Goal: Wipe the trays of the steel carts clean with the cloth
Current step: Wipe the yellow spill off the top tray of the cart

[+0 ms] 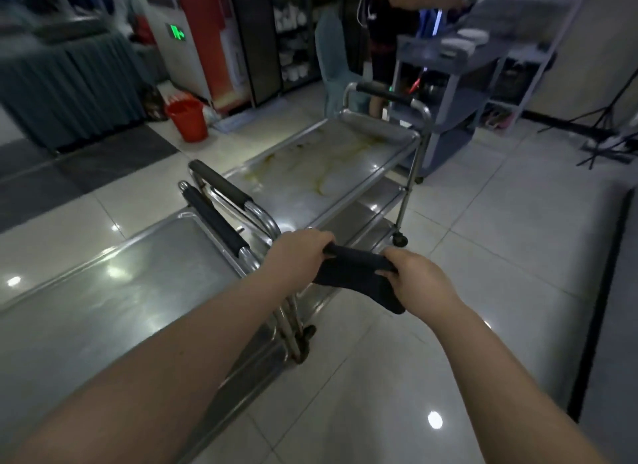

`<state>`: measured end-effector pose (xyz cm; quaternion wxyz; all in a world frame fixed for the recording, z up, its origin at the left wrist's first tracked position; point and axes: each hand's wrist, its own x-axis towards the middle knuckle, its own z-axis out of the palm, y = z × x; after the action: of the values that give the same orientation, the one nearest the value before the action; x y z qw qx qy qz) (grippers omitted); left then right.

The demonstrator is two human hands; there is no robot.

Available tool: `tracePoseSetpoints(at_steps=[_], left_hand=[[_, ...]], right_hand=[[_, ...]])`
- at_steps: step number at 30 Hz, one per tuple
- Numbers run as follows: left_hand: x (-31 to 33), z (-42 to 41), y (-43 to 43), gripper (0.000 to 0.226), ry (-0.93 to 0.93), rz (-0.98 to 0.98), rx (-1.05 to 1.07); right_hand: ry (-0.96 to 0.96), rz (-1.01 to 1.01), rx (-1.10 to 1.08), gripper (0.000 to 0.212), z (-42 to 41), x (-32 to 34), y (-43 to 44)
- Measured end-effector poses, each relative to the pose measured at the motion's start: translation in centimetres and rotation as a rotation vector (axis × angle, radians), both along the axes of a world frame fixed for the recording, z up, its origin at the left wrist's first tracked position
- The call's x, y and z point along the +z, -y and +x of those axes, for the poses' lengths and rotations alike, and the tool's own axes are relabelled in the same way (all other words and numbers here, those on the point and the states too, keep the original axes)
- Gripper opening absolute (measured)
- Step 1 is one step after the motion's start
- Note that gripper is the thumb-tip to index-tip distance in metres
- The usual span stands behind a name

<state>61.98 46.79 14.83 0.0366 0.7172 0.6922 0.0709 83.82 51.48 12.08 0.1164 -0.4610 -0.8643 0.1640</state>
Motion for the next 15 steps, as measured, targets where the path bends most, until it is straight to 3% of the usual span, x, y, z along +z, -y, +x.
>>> tracePoseSetpoints(at_steps=[6, 15], left_hand=[[6.9, -1.6, 1.5, 0.017, 0.043, 0.176, 0.173], [6.3, -5.9, 4.7, 0.013, 0.068, 0.293, 0.305]], right_hand=[[-0.089, 0.07, 0.113, 0.015, -2.7, 6.4, -2.8], [-0.132, 0.051, 0.268, 0.006, -8.7, 5.9, -2.4]])
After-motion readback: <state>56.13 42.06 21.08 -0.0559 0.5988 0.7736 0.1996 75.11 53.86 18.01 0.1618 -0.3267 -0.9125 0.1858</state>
